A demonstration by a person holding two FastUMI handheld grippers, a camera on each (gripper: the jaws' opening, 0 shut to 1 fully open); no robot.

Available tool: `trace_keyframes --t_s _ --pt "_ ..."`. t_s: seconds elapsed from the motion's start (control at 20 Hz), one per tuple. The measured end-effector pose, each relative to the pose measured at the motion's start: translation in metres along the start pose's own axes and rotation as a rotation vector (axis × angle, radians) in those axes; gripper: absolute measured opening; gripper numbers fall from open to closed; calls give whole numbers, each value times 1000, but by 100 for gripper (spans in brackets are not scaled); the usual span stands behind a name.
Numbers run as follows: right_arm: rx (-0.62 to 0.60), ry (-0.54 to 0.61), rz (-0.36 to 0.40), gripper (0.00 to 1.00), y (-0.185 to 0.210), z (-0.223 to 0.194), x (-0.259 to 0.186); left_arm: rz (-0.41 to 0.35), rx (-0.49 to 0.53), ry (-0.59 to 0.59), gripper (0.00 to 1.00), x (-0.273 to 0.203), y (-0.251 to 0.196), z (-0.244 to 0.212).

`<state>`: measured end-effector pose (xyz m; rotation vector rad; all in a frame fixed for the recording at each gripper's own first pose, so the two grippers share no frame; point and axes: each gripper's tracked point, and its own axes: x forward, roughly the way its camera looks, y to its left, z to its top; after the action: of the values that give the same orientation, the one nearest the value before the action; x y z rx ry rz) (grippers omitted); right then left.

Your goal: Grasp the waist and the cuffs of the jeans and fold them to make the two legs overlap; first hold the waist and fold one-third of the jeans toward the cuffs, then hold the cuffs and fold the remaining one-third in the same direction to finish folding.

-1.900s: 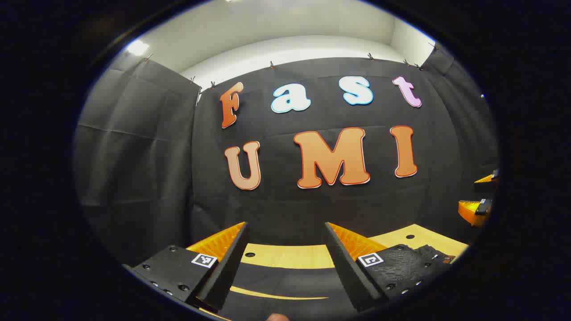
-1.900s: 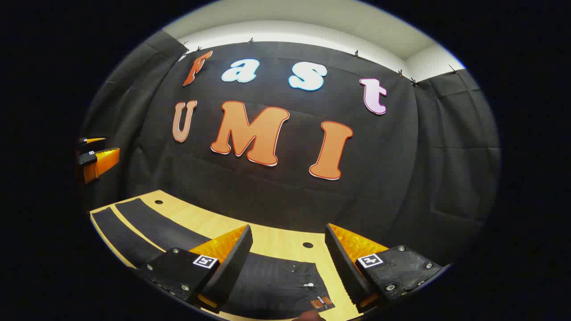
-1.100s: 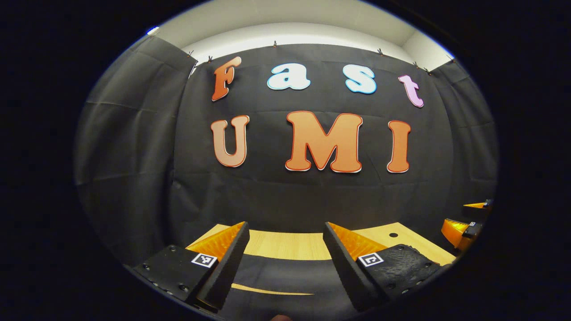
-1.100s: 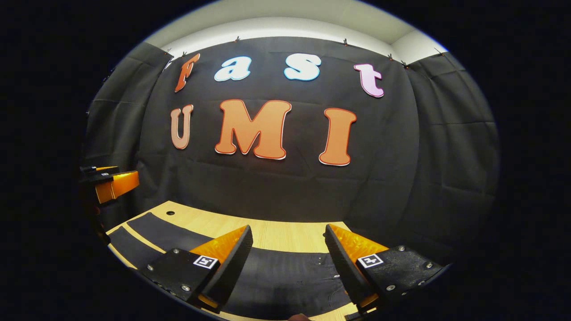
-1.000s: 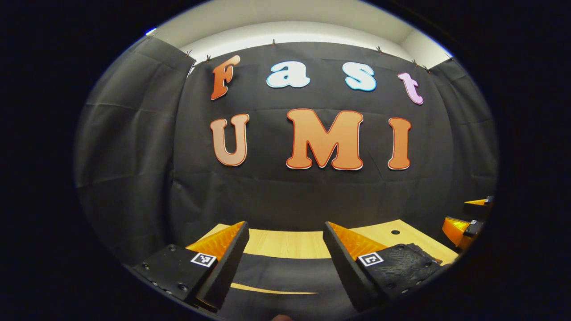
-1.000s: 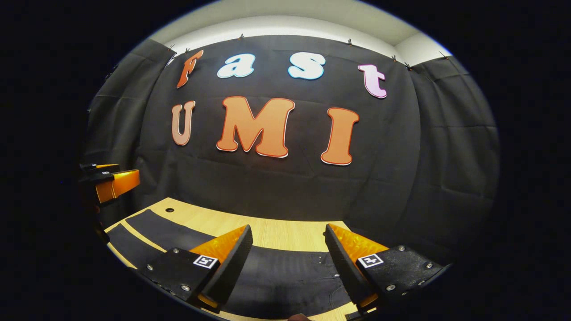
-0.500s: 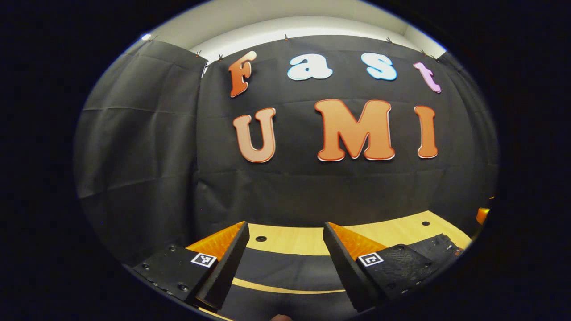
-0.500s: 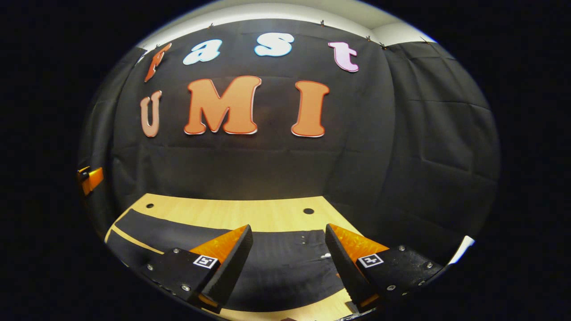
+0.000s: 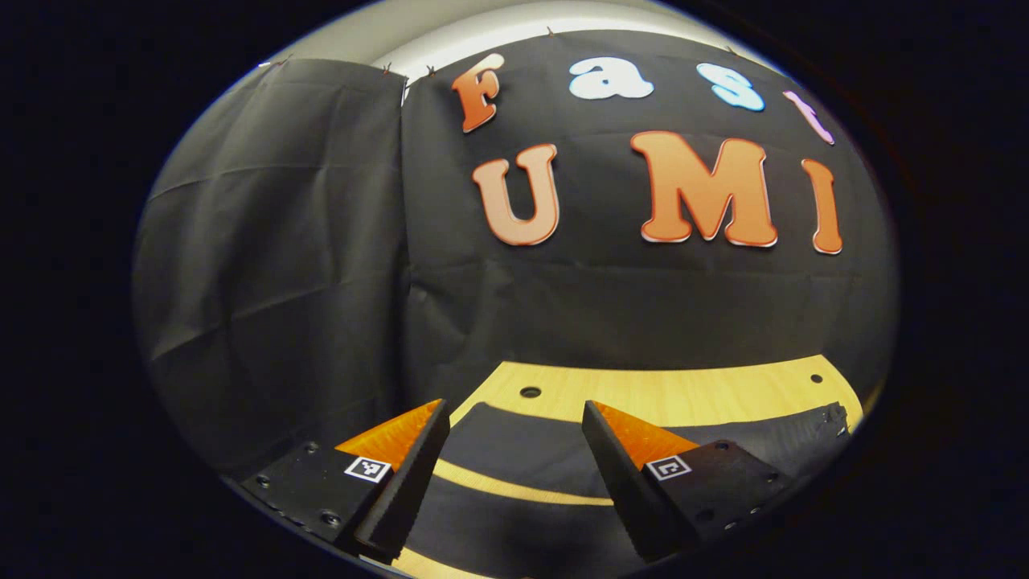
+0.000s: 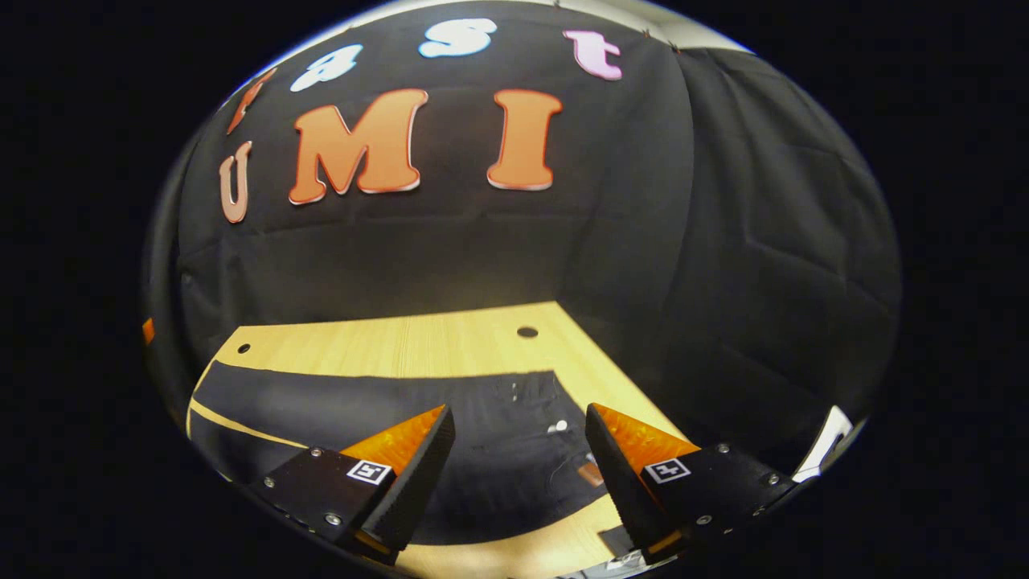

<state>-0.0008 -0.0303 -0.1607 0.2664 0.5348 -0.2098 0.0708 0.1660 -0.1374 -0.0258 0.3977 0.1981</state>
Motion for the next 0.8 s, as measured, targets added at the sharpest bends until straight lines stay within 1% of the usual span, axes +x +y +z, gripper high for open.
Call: trace_keyframes --t_s 0.05,0.15,0.25,0.3,0.45,0.55,0.65,0.8 --pt "22 43 -11 98 -5 -11 5 8 -9 26 99 4 10 -8" --pt "47 112 -36 99 -14 -29 12 -7 -25 94 99 6 23 -24" --pt "72 222 -57 99 -22 -51 17 -14 -45 150 99 11 37 -40" --pt "107 252 -46 99 -21 -60 21 -3 -47 174 99 14 45 -49" --pt "214 340 -59 99 -27 -79 28 30 -58 258 99 25 64 -74" --pt "270 380 -67 98 -31 -89 32 56 -76 340 99 28 83 -101" --pt "336 449 -111 98 -42 -102 35 78 -100 437 99 30 97 -129" --pt "474 519 -106 99 -47 -125 50 116 -146 587 100 30 122 -176"
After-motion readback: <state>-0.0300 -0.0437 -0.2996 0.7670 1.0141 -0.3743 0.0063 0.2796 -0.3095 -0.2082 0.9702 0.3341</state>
